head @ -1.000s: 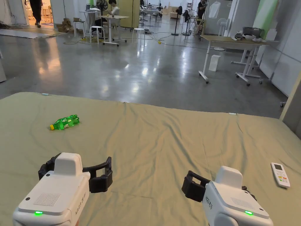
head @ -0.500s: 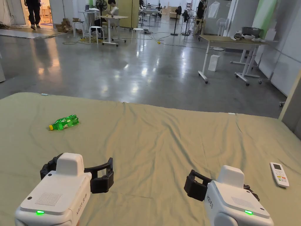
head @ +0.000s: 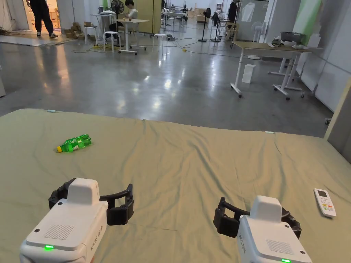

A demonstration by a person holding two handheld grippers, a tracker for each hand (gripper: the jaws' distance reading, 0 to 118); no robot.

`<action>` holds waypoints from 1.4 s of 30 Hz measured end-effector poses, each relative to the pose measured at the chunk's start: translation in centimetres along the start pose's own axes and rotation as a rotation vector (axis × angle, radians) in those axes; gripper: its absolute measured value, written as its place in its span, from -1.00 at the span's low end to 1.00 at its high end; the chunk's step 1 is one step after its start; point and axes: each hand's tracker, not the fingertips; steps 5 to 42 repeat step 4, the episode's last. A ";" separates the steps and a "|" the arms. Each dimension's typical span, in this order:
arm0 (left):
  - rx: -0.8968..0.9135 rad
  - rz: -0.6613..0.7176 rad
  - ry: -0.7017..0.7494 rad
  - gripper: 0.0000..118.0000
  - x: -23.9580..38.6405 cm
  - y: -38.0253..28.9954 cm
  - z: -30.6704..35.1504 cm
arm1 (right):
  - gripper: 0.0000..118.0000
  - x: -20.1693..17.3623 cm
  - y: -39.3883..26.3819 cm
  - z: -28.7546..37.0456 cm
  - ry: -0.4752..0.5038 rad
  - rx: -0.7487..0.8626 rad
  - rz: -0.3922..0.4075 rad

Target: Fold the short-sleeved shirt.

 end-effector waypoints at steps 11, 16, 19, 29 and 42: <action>0.003 -0.008 0.008 0.99 0.0 -0.1 0.2 | 1.00 -0.1 -0.4 -0.1 0.033 0.027 0.025; 0.003 -0.008 0.008 0.99 0.0 -0.1 0.2 | 1.00 -0.1 -0.4 -0.1 0.033 0.027 0.025; 0.003 -0.008 0.008 0.99 0.0 -0.1 0.2 | 1.00 -0.1 -0.4 -0.1 0.033 0.027 0.025; 0.003 -0.008 0.008 0.99 0.0 -0.1 0.2 | 1.00 -0.1 -0.4 -0.1 0.033 0.027 0.025; 0.003 -0.008 0.008 0.99 0.0 -0.1 0.2 | 1.00 -0.1 -0.4 -0.1 0.033 0.027 0.025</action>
